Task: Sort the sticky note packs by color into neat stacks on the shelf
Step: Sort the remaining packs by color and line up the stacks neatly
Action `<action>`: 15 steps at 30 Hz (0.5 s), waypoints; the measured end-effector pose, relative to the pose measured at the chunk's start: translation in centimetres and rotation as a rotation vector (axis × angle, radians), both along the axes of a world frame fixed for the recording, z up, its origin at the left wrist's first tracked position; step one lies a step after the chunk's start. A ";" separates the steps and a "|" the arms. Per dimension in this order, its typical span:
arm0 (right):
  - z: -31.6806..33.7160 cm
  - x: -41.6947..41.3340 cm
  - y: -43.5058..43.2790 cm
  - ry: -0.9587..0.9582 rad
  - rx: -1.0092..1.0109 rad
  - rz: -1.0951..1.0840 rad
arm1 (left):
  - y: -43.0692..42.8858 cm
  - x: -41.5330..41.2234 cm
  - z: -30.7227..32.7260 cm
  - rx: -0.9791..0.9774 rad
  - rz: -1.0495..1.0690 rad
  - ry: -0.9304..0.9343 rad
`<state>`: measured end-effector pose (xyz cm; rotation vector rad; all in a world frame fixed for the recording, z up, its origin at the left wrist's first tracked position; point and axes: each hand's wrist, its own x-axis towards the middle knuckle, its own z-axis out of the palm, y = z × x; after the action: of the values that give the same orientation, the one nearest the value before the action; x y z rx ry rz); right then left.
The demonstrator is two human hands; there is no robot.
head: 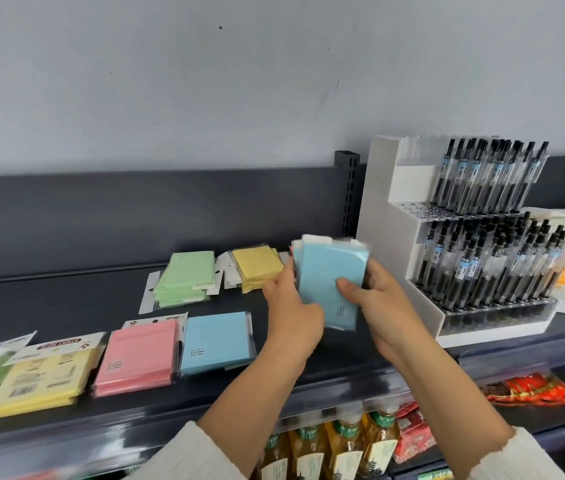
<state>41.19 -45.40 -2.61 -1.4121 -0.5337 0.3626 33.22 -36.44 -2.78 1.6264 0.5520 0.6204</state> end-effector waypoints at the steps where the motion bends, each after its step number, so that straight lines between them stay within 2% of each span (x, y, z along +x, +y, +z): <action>1: 0.1 -0.4 0.1 -0.039 0.034 0.024 | 0.0 -0.3 0.1 0.035 0.017 -0.046; 4: 0.0 -1.2 0.8 -0.105 0.063 0.094 | 0.1 -1.3 0.0 0.064 0.034 -0.112; 11: -2.6 -1.9 1.1 -0.012 0.003 0.157 | 0.1 -2.1 -1.4 0.048 0.024 -0.003; 15: -2.4 -2.1 1.2 -0.052 -0.097 0.125 | -0.4 -2.3 -1.3 0.078 0.036 0.013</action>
<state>39.13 -44.25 -5.00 -1.4886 -0.6560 0.4584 30.96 -36.80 -4.06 1.6981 0.5743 0.6657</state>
